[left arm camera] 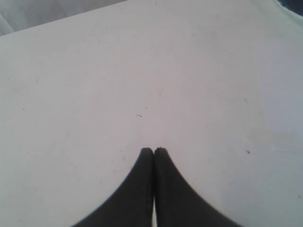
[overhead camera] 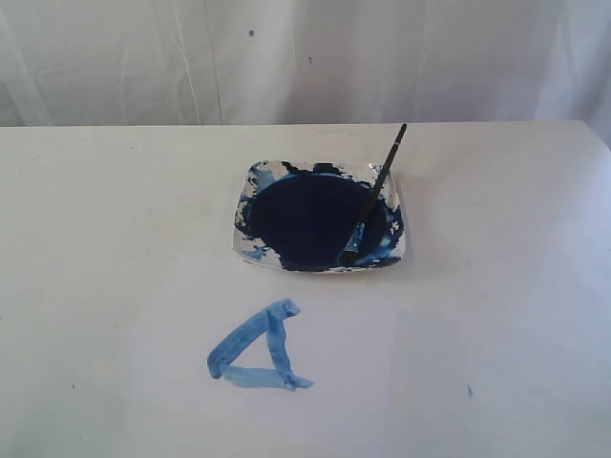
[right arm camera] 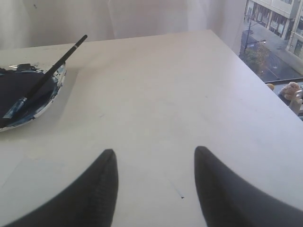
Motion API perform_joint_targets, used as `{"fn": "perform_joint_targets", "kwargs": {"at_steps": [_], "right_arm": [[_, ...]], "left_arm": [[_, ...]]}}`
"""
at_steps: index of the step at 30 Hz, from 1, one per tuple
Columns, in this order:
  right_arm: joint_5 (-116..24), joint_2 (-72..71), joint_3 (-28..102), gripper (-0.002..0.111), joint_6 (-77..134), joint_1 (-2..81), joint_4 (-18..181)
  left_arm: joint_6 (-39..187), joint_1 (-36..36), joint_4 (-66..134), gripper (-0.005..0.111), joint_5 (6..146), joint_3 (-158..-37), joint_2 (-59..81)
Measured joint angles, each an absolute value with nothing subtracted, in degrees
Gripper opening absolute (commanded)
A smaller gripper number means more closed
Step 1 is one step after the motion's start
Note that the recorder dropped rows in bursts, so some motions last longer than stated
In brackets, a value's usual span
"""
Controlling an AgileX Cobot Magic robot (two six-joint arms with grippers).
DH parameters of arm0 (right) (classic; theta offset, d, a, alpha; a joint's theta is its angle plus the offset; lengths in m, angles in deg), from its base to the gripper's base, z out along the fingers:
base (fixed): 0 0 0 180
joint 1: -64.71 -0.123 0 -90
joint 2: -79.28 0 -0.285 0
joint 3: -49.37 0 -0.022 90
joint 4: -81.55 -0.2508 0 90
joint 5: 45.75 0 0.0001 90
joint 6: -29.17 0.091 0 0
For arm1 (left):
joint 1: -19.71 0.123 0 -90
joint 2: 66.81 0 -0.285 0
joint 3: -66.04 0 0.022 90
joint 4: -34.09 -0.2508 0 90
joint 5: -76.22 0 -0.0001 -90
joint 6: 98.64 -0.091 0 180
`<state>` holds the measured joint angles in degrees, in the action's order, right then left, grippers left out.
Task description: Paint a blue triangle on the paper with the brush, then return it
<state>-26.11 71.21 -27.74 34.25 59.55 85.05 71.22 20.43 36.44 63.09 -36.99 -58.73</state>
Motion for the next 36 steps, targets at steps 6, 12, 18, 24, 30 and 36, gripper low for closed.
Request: {"fn": "perform_joint_targets", "kwargs": {"at_steps": [6, 12, 18, 24, 30, 36], "right_arm": [[-26.11, 71.21, -27.74, 0.047, 34.25, 59.55, 85.05], [-26.11, 71.21, -27.74, 0.047, 34.25, 59.55, 85.05], [-26.11, 71.21, -27.74, 0.047, 34.25, 59.55, 86.48], [-26.11, 71.21, -27.74, 0.047, 34.25, 59.55, 86.92], [-26.11, 71.21, -27.74, 0.047, 34.25, 59.55, 86.92], [-26.11, 71.21, -27.74, 0.047, 34.25, 59.55, 86.92]], "left_arm": [[71.22, 20.43, 40.53, 0.000, 63.09, -36.99, -58.73], [71.22, 20.43, 40.66, 0.000, 63.09, -36.99, -58.73], [71.22, 20.43, 40.66, 0.000, 63.09, -36.99, -58.73], [71.22, 20.43, 40.66, 0.000, 63.09, -36.99, -58.73], [71.22, 20.43, 40.66, 0.000, 63.09, -36.99, -58.73], [71.22, 20.43, 40.66, 0.000, 63.09, -36.99, -58.73]]}}
